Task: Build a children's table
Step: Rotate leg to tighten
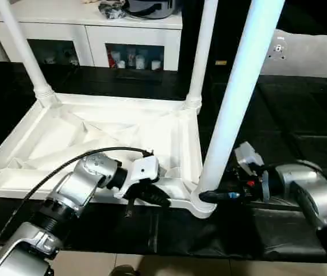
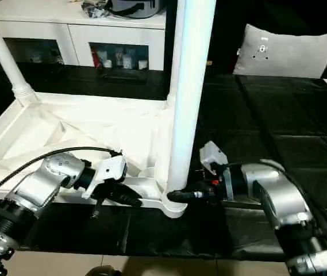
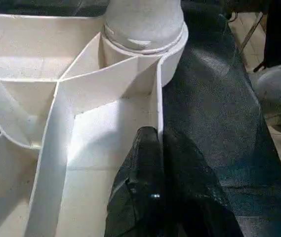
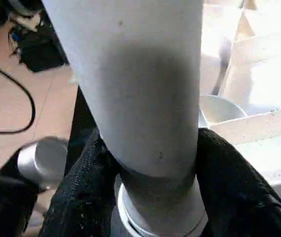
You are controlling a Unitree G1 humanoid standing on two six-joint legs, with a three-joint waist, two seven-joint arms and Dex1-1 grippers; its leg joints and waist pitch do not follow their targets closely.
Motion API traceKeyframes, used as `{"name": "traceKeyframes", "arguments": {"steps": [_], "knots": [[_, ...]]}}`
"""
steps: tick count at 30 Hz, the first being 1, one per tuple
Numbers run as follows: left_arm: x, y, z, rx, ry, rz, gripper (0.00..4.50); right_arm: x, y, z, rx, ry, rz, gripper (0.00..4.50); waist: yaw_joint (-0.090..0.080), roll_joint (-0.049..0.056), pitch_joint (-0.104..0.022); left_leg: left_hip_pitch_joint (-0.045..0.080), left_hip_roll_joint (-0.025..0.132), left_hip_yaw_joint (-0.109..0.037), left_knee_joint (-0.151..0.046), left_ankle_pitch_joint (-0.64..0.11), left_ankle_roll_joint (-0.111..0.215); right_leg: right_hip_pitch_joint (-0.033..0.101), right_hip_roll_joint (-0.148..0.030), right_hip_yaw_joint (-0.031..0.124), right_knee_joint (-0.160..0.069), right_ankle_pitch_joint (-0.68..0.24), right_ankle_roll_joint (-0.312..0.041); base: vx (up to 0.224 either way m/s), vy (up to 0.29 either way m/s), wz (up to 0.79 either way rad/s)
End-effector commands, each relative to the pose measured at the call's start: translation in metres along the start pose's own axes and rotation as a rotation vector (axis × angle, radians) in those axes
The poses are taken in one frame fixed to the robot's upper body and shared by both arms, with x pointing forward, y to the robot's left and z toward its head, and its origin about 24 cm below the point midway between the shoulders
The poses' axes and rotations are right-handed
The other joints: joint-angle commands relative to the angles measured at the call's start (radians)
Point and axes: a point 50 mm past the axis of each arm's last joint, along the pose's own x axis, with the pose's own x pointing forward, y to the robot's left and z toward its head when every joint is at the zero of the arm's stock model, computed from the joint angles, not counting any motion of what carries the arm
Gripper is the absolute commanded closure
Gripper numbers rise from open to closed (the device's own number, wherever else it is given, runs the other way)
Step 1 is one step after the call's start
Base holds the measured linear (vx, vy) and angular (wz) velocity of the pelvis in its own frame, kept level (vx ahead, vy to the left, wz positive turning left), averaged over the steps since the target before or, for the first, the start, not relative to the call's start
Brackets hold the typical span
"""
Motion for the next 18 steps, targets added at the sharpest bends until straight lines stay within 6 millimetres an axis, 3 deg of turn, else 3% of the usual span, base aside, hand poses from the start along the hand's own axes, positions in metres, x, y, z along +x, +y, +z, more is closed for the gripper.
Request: {"name": "traceKeyframes", "arguments": {"steps": [1, 4, 6, 8, 9, 12, 14, 16, 18], "knots": [[0.004, 0.004, 0.022, 0.025, -0.107, 0.059, 4.50, 0.011, 0.002, 0.000, 0.056, -0.060, -0.033, 2.54, -0.006, -0.006, -0.067, 0.013, 0.056, -0.017, -0.072, -0.254, 0.031, 0.049, -0.079, 0.050, -0.088, -0.381, -0.165, 0.000, 0.000, 0.00], [0.008, 0.011, 0.025, -0.037, -0.133, 0.172, 4.50, 0.025, -0.010, -0.007, 0.082, -0.079, -0.248, 2.54, -0.017, -0.007, -0.062, 0.015, 0.052, -0.021, -0.074, -0.294, 0.005, 0.045, -0.083, 0.045, -0.097, -0.473, -0.140, 0.000, 0.000, 0.00], [0.011, 0.016, 0.028, -0.077, -0.146, 0.266, 4.50, 0.035, -0.020, -0.010, 0.089, -0.080, -0.419, 2.54, -0.037, -0.009, -0.061, 0.012, 0.046, -0.028, -0.078, -0.309, -0.014, 0.049, -0.084, 0.037, -0.107, -0.546, -0.099, 0.000, 0.000, 0.00], [0.013, 0.020, 0.031, -0.109, -0.158, 0.323, 4.50, 0.039, -0.025, -0.009, 0.092, -0.089, -0.503, 2.55, -0.050, -0.008, -0.062, 0.011, 0.046, -0.030, -0.080, -0.316, -0.018, 0.050, -0.082, 0.036, -0.108, -0.547, -0.091, 0.000, 0.000, 0.00], [0.018, 0.029, 0.037, -0.172, -0.180, 0.435, 4.50, 0.042, -0.037, -0.003, 0.138, -0.102, -0.675, 2.56, -0.069, -0.009, -0.063, 0.010, 0.045, -0.029, -0.079, -0.311, -0.017, 0.049, -0.079, 0.037, -0.106, -0.521, -0.097, 0.000, 0.000, 0.00], [0.026, 0.035, 0.042, -0.211, -0.182, 0.527, 4.50, 0.045, -0.045, 0.007, 0.183, -0.138, -0.795, 2.56, -0.083, -0.009, -0.065, 0.010, 0.040, -0.026, -0.075, -0.280, -0.001, 0.048, -0.076, 0.039, -0.107, -0.480, -0.111, 0.000, 0.000, 0.00], [0.032, 0.037, 0.047, -0.226, -0.194, 0.561, 4.50, 0.050, -0.044, 0.018, 0.168, -0.191, -0.797, 2.56, -0.081, -0.009, -0.068, 0.010, 0.039, -0.021, -0.071, -0.256, 0.010, 0.048, -0.075, 0.043, -0.106, -0.442, -0.114, 0.000, 0.000, 0.00], [0.035, 0.037, 0.050, -0.215, -0.201, 0.568, 4.50, 0.052, -0.043, 0.022, 0.165, -0.230, -0.782, 2.02, -0.075, -0.010, -0.074, 0.005, 0.040, -0.018, -0.069, -0.209, 0.026, 0.052, -0.073, 0.046, -0.096, -0.351, -0.127, 0.000, 0.000, 0.00], [0.036, 0.034, 0.051, -0.179, -0.194, 0.546, 4.50, 0.054, -0.038, 0.023, 0.162, -0.237, -0.760, 1.88, -0.071, -0.006, -0.081, -0.001, 0.040, -0.016, -0.063, -0.128, 0.052, 0.058, -0.070, 0.048, -0.075, -0.176, -0.172, 0.000, 0.000, 0.00]]}}
